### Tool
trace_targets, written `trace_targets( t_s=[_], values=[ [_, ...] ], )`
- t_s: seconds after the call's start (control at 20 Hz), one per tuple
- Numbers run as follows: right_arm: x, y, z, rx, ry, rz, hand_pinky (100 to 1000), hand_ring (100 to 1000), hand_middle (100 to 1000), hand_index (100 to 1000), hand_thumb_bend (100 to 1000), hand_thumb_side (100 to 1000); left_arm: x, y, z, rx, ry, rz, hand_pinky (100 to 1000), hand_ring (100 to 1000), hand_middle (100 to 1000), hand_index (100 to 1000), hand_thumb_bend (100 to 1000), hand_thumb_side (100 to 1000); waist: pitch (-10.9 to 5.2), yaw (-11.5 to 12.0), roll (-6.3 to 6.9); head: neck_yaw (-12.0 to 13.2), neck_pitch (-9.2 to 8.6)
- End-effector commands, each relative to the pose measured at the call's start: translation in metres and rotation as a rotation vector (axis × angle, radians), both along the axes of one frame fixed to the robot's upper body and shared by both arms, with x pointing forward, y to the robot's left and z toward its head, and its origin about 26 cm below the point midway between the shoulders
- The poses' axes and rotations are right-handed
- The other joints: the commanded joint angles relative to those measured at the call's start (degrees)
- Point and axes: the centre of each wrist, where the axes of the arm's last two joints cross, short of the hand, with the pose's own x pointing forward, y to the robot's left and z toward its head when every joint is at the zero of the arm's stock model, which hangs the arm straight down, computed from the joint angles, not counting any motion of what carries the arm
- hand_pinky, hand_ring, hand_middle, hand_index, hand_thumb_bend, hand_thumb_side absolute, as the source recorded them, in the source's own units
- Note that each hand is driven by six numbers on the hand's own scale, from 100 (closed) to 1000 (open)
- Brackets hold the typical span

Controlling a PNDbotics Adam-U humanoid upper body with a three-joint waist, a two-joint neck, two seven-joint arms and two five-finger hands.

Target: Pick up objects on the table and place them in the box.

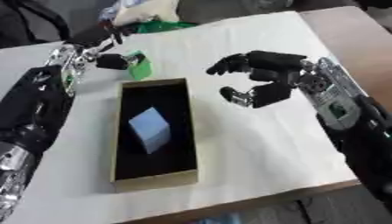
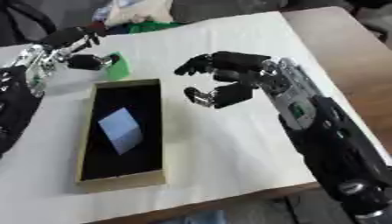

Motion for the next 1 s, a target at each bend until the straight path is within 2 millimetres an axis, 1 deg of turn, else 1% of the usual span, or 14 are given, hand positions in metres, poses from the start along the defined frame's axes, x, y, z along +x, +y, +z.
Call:
trace_targets(
  t_s=[0.05, 0.3, 0.4, 0.55, 0.75, 1.0],
  values=[
    [0.001, 0.001, 0.012, 0.004, -0.024, 0.011, 809, 857, 869, 970, 100, 996, 0.001, 0.012, 0.029, 0.012, -0.032, 0.027, 814, 741, 733, 941, 431, 876, -0.79, -0.3, -0.03, -0.1, -0.98],
    [0.001, 0.002, 0.012, 0.006, -0.024, 0.012, 809, 857, 867, 968, 100, 1000, 0.002, 0.009, 0.029, 0.039, 0.005, 0.007, 810, 740, 732, 941, 455, 865, -0.54, -0.8, 0.14, -0.1, -1.21],
    [0.001, 0.002, 0.012, 0.007, -0.023, 0.011, 808, 857, 867, 967, 100, 1000, 0.002, 0.008, 0.027, 0.058, 0.031, -0.007, 809, 740, 732, 941, 458, 842, -0.49, -0.8, 0.15, -0.1, -1.27],
    [0.001, 0.002, 0.012, 0.009, -0.021, 0.009, 808, 857, 866, 967, 100, 1000, 0.002, 0.007, 0.026, 0.076, 0.050, -0.017, 807, 734, 723, 938, 423, 764, -0.43, -0.7, 0.12, -0.1, -1.33],
    [0.001, 0.002, 0.011, 0.011, -0.019, 0.009, 808, 857, 866, 967, 100, 1000, 0.001, 0.005, 0.023, 0.097, 0.056, -0.027, 804, 725, 712, 933, 433, 714, -0.35, -0.7, 0.07, -0.2, -1.39],
    [0.002, 0.002, 0.012, 0.012, -0.018, 0.007, 807, 857, 865, 966, 100, 1000, 0.001, 0.003, 0.020, 0.093, 0.016, -0.019, 795, 707, 689, 922, 393, 668, -0.16, -0.8, -0.04, -0.3, -1.54]
  ],
)
